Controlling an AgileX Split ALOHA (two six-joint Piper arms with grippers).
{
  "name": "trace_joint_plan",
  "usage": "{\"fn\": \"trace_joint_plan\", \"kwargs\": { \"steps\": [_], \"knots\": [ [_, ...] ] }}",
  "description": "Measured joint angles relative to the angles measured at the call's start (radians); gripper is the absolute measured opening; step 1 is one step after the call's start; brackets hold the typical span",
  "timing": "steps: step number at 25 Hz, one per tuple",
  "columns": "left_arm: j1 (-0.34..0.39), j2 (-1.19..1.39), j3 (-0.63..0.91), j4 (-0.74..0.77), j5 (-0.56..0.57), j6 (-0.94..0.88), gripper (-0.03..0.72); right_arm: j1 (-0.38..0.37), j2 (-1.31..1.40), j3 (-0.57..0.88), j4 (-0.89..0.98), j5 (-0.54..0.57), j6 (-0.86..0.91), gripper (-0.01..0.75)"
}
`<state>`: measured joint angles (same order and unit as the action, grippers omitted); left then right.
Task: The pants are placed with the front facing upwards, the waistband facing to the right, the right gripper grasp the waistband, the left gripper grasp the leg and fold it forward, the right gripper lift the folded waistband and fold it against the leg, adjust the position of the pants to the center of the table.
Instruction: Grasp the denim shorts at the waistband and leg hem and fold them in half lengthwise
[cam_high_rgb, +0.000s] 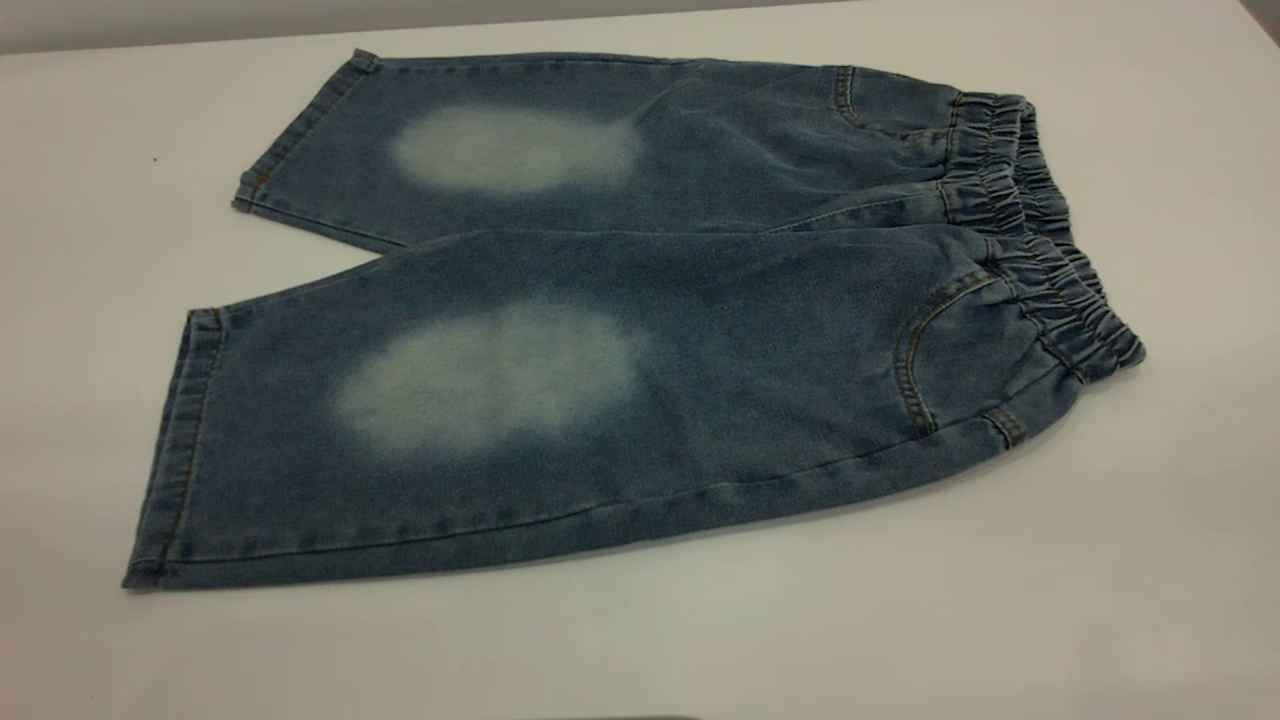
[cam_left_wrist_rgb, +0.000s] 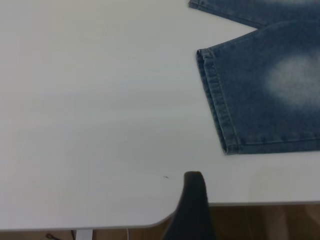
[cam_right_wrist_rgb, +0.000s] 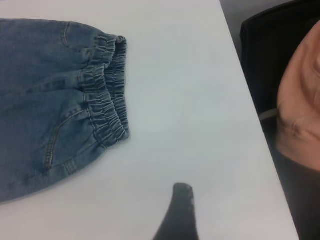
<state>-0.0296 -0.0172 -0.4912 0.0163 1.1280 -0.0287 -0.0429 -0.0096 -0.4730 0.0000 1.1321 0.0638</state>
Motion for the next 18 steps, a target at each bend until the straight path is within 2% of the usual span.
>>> {"fn": "trace_joint_plan", "kwargs": {
  "steps": [13, 18],
  "knots": [
    [0.0, 0.022, -0.003, 0.001, 0.0, -0.034, 0.579, 0.008, 0.02, -0.03, 0.008, -0.021, 0.043, 0.584],
    [0.0, 0.201, -0.044, 0.0, -0.092, -0.047, 0.579, 0.051, 0.155, -0.122, 0.009, -0.107, 0.053, 0.584]
  ]
}}
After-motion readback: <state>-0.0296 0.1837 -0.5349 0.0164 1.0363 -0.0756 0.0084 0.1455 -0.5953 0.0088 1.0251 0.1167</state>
